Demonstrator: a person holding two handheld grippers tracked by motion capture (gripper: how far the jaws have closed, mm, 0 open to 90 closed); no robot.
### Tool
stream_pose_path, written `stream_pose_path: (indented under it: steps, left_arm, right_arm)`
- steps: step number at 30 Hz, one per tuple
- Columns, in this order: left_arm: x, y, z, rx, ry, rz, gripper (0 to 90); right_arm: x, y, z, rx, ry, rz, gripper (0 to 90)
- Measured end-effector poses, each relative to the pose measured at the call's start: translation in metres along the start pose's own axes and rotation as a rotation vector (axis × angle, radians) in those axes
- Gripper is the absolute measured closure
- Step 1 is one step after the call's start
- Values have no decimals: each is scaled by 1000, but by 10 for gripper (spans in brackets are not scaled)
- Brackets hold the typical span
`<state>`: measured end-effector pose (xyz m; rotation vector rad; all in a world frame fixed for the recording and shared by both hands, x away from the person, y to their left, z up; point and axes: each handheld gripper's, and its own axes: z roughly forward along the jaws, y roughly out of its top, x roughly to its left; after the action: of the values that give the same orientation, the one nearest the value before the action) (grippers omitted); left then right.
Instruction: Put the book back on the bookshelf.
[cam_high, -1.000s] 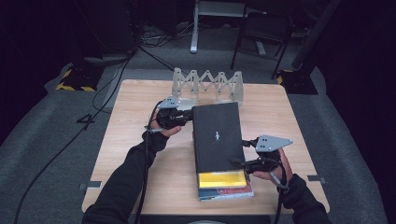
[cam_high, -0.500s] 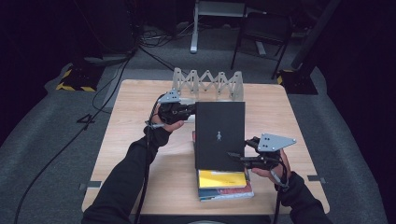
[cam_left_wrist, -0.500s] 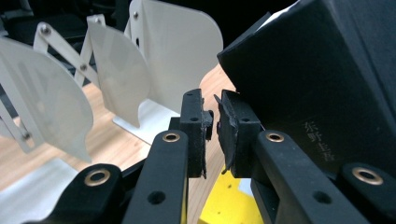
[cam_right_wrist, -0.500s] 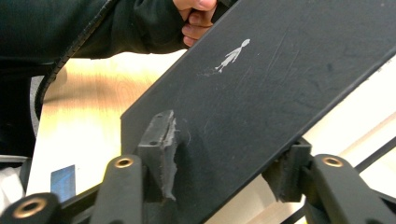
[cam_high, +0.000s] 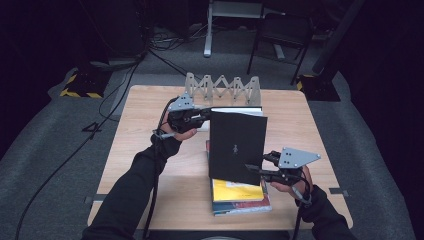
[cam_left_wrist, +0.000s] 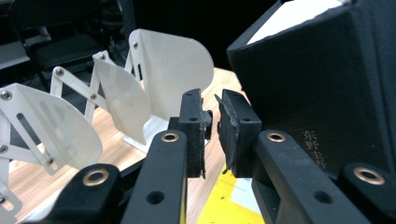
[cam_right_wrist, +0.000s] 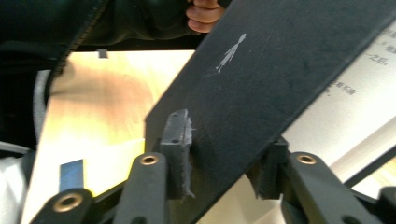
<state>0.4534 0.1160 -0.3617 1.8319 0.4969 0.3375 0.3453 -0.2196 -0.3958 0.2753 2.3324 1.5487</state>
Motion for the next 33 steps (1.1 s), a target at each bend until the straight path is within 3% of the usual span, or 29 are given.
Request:
stream_pose_path:
  steps: [7, 11, 17, 22, 23, 26, 28, 29, 33]
  left_arm:
    - [-13, -1, -14, -43, 3, 16, 646]
    - [-19, -8, -22, -35, 5, 20, 550]
    - [-27, -32, -34, 50, -10, 55, 435]
    - [-35, -51, -40, 119, -51, 42, 347]
    - [-38, -55, -40, 135, -63, 31, 330]
    - [-48, -65, -37, 186, -77, 50, 280]
    - [-54, -73, -34, 202, -133, 18, 263]
    - [-61, -80, -28, 248, -163, 14, 246]
    - [-70, -86, -22, 282, -168, 22, 214]
  right_arm:
    - [15, -2, -4, 1, 25, -55, 699]
    - [20, -3, -6, 4, 28, -69, 713]
    - [23, -3, -6, -5, 31, -70, 714]
    - [24, -3, -6, -6, 26, -74, 714]
    - [25, -3, -6, -6, 25, -75, 714]
    - [27, -3, -6, -6, 20, -80, 714]
    - [27, -3, -6, -8, 19, -78, 714]
    - [27, -3, -6, -8, 19, -77, 714]
    - [28, -4, -7, -7, 20, -84, 715]
